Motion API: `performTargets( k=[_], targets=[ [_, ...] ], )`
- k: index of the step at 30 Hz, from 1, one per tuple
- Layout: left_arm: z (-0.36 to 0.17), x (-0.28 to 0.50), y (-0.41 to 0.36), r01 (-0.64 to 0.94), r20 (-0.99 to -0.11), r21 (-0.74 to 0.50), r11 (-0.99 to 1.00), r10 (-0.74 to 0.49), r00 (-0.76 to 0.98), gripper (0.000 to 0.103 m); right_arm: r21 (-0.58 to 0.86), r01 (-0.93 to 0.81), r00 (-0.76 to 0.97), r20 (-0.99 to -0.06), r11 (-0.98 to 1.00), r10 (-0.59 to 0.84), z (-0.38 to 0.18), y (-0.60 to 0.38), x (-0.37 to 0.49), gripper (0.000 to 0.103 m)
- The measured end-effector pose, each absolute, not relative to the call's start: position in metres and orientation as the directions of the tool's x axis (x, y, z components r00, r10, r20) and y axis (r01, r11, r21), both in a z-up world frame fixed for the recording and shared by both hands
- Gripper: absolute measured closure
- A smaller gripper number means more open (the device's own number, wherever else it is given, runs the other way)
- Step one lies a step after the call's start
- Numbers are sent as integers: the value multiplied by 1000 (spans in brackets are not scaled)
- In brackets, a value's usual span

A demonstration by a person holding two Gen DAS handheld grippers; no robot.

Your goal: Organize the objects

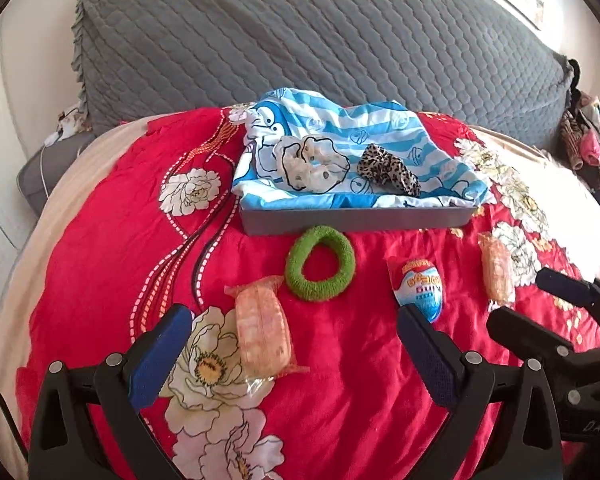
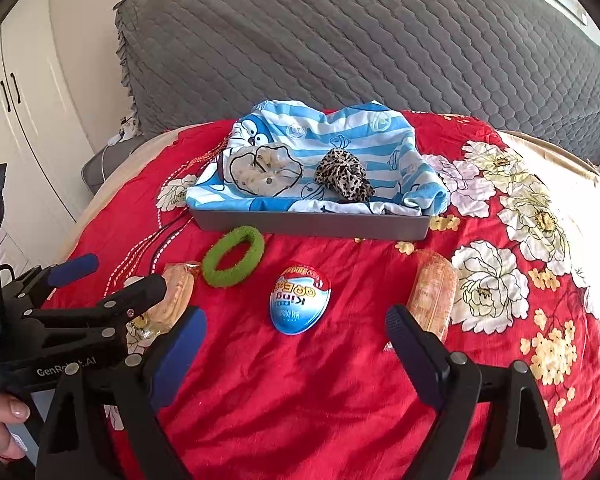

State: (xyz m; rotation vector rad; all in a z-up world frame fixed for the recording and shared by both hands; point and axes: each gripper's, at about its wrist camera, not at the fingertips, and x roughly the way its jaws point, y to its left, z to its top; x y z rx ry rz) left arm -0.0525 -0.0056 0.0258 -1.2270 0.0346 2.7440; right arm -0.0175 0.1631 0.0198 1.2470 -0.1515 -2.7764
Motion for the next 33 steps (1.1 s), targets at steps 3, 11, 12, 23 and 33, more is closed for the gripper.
performTargets(
  k=[3, 11, 12, 23, 33],
  targets=[
    [25, -45, -7, -122, -747, -22, -992, 97, -657, 1, 131, 42, -665, -736, -990, -126, 22, 164, -14, 5],
    [27, -35, -9, -123, -749, -17, -992, 94, -656, 1, 139, 47, -664, -736, -989, -135, 22, 164, -10, 2],
    [27, -33, -9, -122, -748, -15, -992, 92, -657, 1, 139, 49, -664, -735, -989, -136, 23, 164, -10, 2],
    [32, -20, -8, -131, -745, 3, -991, 85, -661, 1, 122, 70, -675, -725, -990, -137, 29, 160, 2, 2],
    [28, -15, -8, -130, -748, 19, -991, 72, -660, 1, 99, 77, -668, -734, -992, -126, 24, 156, 1, 2]
  ],
)
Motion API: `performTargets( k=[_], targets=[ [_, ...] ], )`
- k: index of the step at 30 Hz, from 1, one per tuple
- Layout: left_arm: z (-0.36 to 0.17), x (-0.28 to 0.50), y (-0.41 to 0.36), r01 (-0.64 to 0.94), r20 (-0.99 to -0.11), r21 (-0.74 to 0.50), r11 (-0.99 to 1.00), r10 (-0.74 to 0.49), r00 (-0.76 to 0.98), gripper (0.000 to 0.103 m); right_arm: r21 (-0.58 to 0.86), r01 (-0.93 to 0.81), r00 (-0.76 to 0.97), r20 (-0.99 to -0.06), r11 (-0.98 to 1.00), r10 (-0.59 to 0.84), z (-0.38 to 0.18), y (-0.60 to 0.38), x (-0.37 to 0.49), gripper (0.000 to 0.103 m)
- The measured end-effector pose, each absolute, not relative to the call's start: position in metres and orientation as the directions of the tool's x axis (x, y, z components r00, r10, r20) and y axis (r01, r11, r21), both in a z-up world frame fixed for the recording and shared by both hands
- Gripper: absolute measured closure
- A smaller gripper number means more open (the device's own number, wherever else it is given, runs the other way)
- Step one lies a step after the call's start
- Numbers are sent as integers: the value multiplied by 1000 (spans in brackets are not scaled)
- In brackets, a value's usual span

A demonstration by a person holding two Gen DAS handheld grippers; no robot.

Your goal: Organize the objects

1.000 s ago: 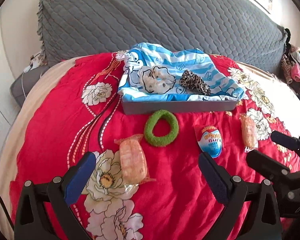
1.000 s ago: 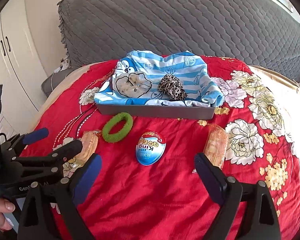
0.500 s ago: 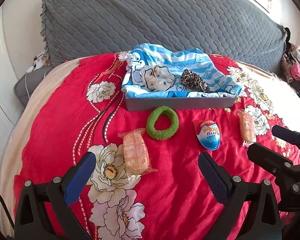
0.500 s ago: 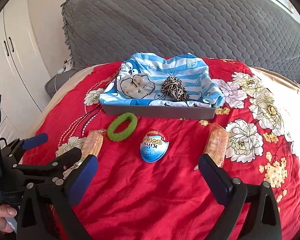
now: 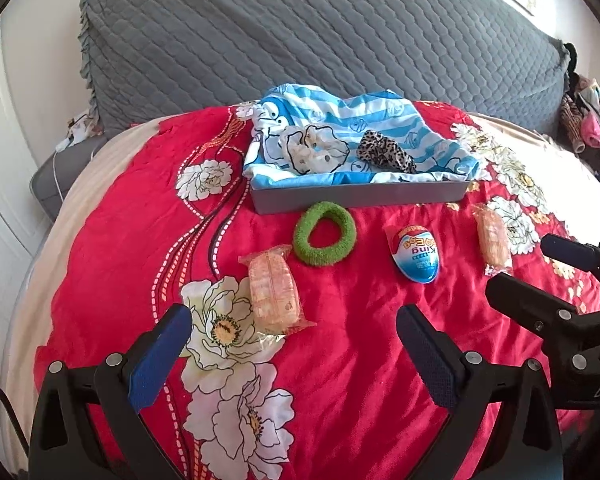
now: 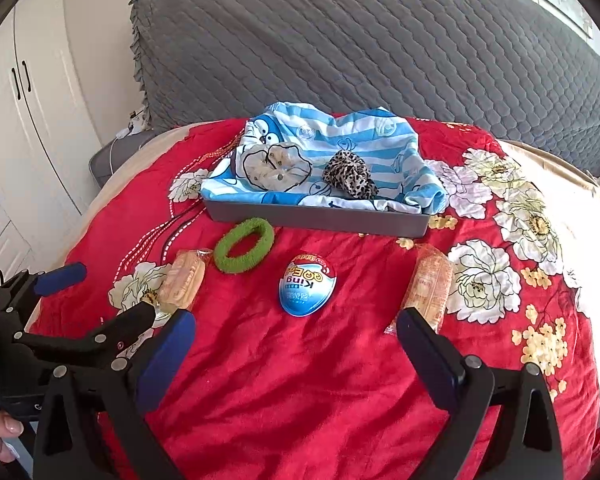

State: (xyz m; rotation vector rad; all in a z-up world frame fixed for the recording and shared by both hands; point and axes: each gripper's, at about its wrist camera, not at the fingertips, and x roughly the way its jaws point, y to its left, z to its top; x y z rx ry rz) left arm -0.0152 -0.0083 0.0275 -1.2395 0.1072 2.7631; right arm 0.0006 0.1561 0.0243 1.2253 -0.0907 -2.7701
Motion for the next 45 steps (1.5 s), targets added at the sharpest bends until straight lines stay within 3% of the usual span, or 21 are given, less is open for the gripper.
performTargets(
  k=[20, 45],
  targets=[
    [-9, -50, -19, -93, -777, -15, -996, 71, -626, 1, 62, 94, -611, -784, -994, -107, -13, 152, -29, 2],
    [-38, -88, -25, -69, -793, -26, -997, 63, -606, 1, 118, 60, -596, -793, -991, -130, -39, 157, -74, 2]
  ],
)
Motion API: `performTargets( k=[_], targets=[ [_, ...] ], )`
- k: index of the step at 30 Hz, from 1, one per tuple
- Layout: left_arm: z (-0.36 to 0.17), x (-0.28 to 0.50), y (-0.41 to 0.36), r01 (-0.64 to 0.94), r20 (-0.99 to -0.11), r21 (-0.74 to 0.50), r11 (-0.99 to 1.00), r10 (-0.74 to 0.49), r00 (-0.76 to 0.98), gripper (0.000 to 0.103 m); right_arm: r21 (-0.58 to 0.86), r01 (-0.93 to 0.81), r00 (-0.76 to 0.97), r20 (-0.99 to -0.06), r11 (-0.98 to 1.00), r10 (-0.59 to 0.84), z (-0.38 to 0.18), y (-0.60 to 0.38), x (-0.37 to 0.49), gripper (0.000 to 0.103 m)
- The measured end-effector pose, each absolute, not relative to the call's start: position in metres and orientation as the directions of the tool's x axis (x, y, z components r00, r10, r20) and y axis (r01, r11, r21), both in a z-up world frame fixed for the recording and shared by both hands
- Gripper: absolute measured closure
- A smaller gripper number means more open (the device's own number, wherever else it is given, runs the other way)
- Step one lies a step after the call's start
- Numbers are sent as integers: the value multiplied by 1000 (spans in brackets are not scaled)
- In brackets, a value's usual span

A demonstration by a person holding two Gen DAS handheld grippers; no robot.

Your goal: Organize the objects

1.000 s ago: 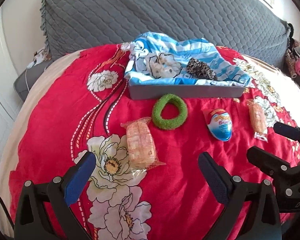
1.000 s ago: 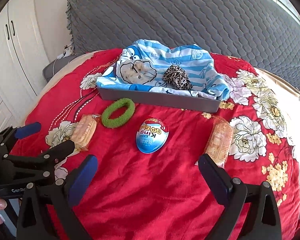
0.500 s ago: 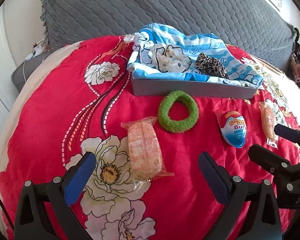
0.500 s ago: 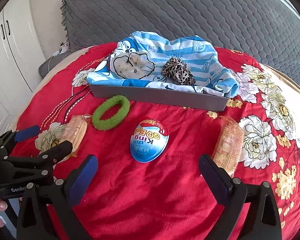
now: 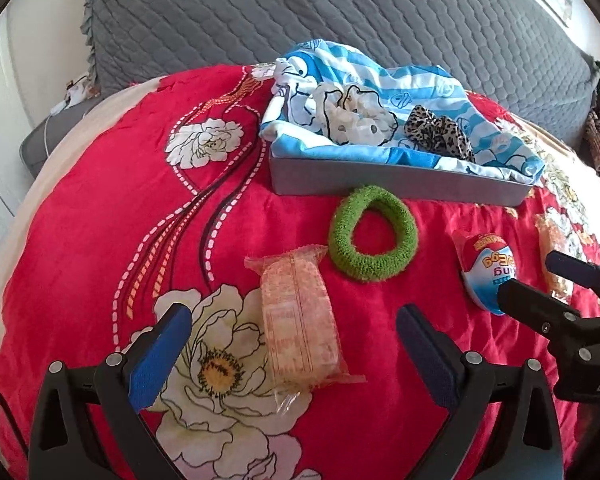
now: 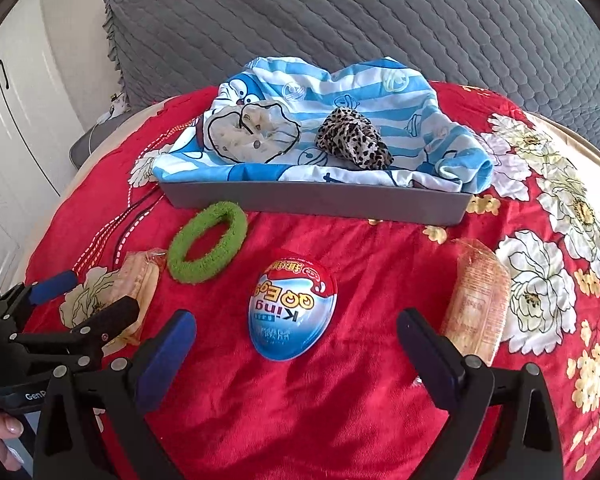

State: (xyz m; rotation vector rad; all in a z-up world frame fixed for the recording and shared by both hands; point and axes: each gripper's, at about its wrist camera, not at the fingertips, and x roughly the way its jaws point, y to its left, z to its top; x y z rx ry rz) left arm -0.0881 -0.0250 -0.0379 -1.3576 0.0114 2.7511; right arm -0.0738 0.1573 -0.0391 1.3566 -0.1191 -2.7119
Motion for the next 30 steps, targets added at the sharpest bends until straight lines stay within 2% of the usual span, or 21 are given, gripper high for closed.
performTargets(
  k=[30],
  targets=[
    [-57, -109, -33, -33, -807, -18, -999, 34, -590, 1, 122, 61, -569, -811, -991, -135, -61, 153, -98, 2]
  ],
)
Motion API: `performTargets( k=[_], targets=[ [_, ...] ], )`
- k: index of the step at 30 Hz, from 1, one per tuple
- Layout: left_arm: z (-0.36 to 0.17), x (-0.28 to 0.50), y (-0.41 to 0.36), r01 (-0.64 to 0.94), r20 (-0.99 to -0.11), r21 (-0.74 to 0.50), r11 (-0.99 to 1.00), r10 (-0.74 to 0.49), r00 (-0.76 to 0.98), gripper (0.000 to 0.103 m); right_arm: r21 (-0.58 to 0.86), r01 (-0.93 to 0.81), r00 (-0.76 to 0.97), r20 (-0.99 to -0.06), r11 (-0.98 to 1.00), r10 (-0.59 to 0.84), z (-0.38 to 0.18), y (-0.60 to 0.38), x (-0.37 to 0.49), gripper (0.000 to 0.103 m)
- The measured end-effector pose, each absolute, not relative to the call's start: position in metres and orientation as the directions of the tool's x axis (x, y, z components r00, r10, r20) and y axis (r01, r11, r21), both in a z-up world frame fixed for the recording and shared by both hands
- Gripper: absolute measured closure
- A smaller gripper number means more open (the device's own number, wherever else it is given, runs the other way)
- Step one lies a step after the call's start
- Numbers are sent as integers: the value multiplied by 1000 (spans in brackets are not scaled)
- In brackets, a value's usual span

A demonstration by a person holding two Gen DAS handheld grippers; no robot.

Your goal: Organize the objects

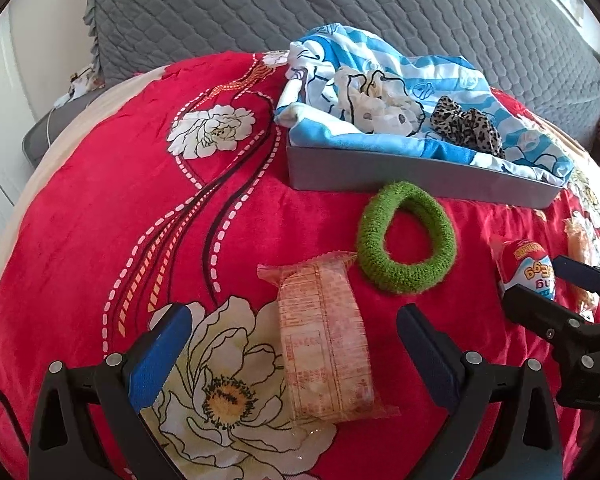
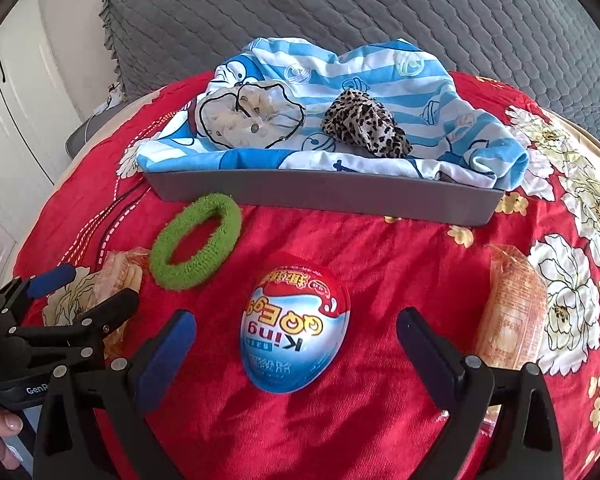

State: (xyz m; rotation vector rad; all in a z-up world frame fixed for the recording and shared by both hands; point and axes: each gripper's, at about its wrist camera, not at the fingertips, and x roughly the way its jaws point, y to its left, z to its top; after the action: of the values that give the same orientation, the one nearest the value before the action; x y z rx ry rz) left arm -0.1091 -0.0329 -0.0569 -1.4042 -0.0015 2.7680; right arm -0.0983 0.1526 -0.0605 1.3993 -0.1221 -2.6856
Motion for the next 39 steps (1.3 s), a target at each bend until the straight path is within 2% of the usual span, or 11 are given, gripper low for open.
performTargets(
  k=[39],
  targets=[
    [-71, -116, -33, -35, -828, -22, -999, 38, -559, 1, 106, 50, -560, -820, -993, -116, -77, 147, -109, 4]
  ],
)
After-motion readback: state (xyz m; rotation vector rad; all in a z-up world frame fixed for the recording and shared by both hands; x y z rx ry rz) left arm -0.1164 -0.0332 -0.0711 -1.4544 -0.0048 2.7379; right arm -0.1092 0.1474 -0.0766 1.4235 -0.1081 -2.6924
